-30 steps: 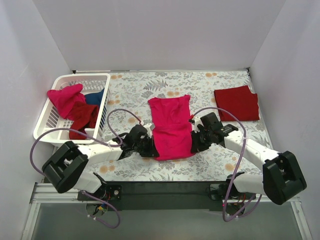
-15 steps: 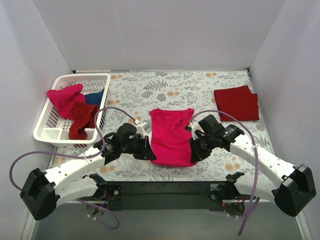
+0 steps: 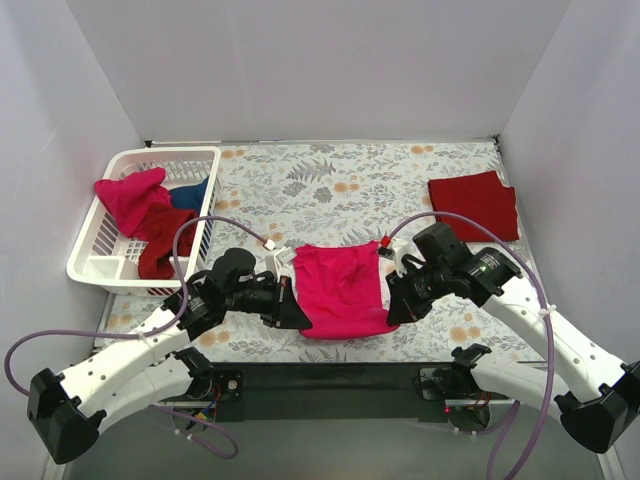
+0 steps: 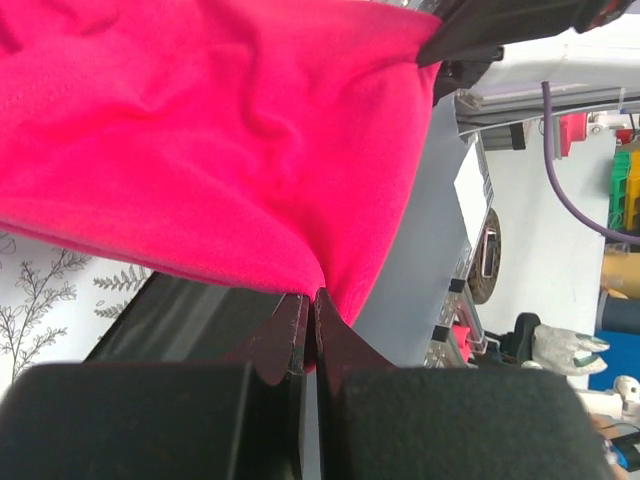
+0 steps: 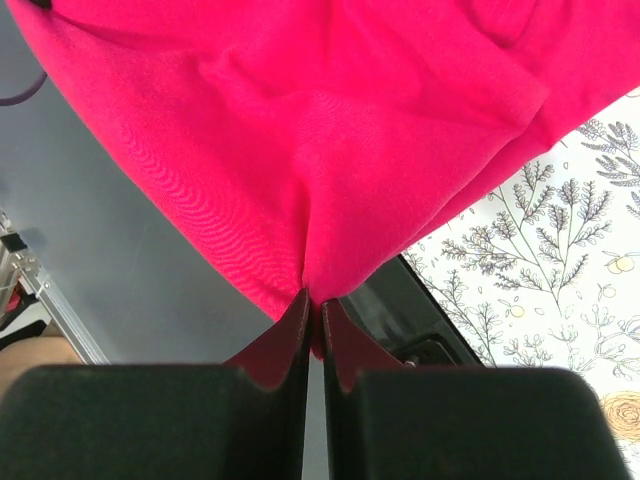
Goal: Fold and stack the t-shirts
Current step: Fold the tshirt
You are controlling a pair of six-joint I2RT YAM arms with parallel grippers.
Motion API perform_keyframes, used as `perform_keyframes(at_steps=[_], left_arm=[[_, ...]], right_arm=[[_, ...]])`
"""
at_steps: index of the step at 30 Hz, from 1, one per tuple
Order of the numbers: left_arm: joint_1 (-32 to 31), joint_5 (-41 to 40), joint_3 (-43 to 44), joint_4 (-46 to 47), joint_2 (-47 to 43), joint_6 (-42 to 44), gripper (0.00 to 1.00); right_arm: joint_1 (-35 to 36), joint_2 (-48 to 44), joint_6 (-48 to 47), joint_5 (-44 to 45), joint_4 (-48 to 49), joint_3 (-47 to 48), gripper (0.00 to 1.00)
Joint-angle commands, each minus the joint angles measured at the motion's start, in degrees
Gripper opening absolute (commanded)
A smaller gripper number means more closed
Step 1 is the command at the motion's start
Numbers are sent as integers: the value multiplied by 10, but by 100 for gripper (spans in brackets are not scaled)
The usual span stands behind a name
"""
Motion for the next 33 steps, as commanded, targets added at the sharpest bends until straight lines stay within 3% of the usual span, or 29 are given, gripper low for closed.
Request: perform_keyframes(at_steps=[1,10,17,26,33], left_arm=[[-1,-8,28,-8,-22,-5,0],[-1,-181,-18,79,-47,-35,0],[-1,-248,-31,133,-16,-29,0],[1,-347,-47,189,9,-26,0],[19,-381,-45,222,57,-11,0]], right_arm=[[2,-7,-14,8,-24,27,1],[2,-30,32,117,73,47,1],[2,-23,45,214,133,56,1],[-5,72,38,297,193,86,1],[-25,151,23,294,230,120,1]])
